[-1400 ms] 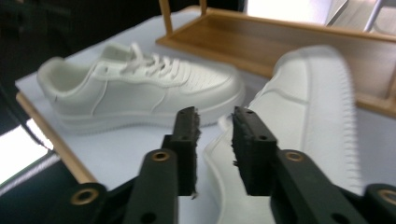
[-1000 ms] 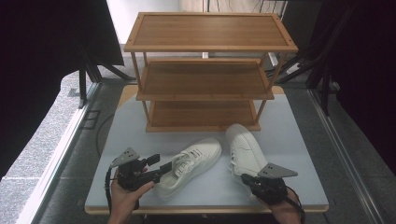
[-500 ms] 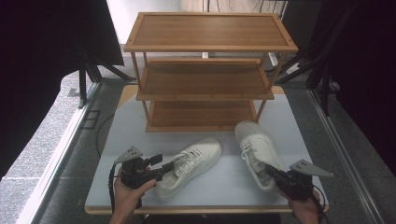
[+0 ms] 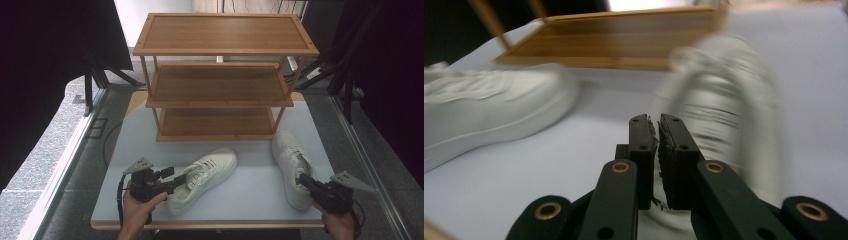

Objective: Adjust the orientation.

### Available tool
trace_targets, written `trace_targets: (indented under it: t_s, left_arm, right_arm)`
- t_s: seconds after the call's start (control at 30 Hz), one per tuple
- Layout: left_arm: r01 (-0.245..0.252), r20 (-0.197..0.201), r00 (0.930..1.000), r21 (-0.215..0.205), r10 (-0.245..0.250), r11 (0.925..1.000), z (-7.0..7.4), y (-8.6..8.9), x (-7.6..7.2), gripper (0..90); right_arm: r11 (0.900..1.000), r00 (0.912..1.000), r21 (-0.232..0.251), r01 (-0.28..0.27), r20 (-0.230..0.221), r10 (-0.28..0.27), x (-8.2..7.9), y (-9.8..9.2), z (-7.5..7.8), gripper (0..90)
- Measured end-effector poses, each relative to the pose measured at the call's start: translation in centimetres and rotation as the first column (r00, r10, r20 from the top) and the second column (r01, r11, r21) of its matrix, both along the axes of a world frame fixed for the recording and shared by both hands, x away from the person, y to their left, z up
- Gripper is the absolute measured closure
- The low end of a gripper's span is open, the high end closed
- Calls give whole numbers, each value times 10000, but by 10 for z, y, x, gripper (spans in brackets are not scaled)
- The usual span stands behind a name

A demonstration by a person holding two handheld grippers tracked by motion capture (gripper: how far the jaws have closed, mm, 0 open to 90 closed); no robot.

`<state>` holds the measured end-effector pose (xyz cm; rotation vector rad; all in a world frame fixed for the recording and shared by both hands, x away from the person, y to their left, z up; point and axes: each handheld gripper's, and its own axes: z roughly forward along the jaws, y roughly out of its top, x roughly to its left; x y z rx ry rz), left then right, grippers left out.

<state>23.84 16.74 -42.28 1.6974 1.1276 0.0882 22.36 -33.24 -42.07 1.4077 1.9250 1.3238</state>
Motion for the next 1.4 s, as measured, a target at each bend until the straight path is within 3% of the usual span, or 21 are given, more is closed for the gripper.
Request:
trace_targets:
  t_s: [0.03, 0.07, 0.1, 0.2, 0.23, 0.37, 0.4, 0.47, 0.63, 0.73, 0.77, 0.9, 1.27, 1.4]
  left_arm:
    - [1, -36, 10000, -1, -1, 10000, 0, 0, 0, 369]
    - [20, -63, 10000, 3, -20, 10000, -1, -1, 0, 369]
    - [26, -87, 10000, 15, -26, 10000, -2, -1, 1, 369]
    - [69, -138, 9999, 37, -68, 10000, -3, -2, 1, 368]
    - [74, -145, 9999, 45, -73, 10000, -4, -2, 1, 367]
    - [8, -186, 9998, 33, -7, 10000, -5, -1, 2, 366]
    - [-32, -211, 9998, 27, 33, 10000, -5, 0, 2, 366]
    - [-58, -225, 9997, 27, 58, 10000, -6, 1, 3, 367]
    - [-61, -237, 9997, 8, 61, 10000, -6, 1, 3, 366]
    - [-70, -240, 9997, -1, 70, 10000, -6, 1, 4, 366]
    - [-74, -241, 9997, -1, 74, 10000, -6, 2, 4, 367]
    - [-131, -296, 9995, -51, 130, 9999, -8, 3, 6, 367]
    - [-579, -433, 9975, -416, 561, 9975, -9, 14, 3, 367]
    - [-762, -357, 9966, -375, 748, 9964, -9, 19, -2, 367]
  right_arm:
    - [9990, 9992, -261, -356, 152, 360, -3, 11, 4, 849]
    - [9949, 9964, -560, -841, 18, 844, -6, 27, 4, 858]
    - [9949, 9964, -560, -841, 18, 844, -6, 27, 4, 858]
    - [9853, 9933, -1350, -1042, -646, 962, -4, 43, -8, 886]
    - [9829, 9915, -1588, -933, -1051, 771, -3, 43, -17, 897]
    - [9807, 9918, -1830, -687, -1185, 473, -6, 32, -19, 900]
    - [9766, 9919, -2123, -339, -1266, 69, -9, 22, -20, 900]
    - [9747, 9913, -2232, -105, -1303, -192, -10, 15, -21, 900]
    - [9873, 9873, -1524, 439, -1442, -661, -12, -23, -26, 900]
    - [9943, 9900, -1020, 296, -1342, -432, -11, -29, -27, 893]
    - [9985, 9935, -538, -51, -1138, -10, -12, -28, -23, 846]
    - [9983, 9968, -476, -337, -746, 301, -12, -22, -17, 787]
    - [9980, 9974, -324, -544, -500, 528, -10, -18, -12, 718]
    - [9971, 9970, -353, -676, -410, 661, -6, -15, -10, 708]
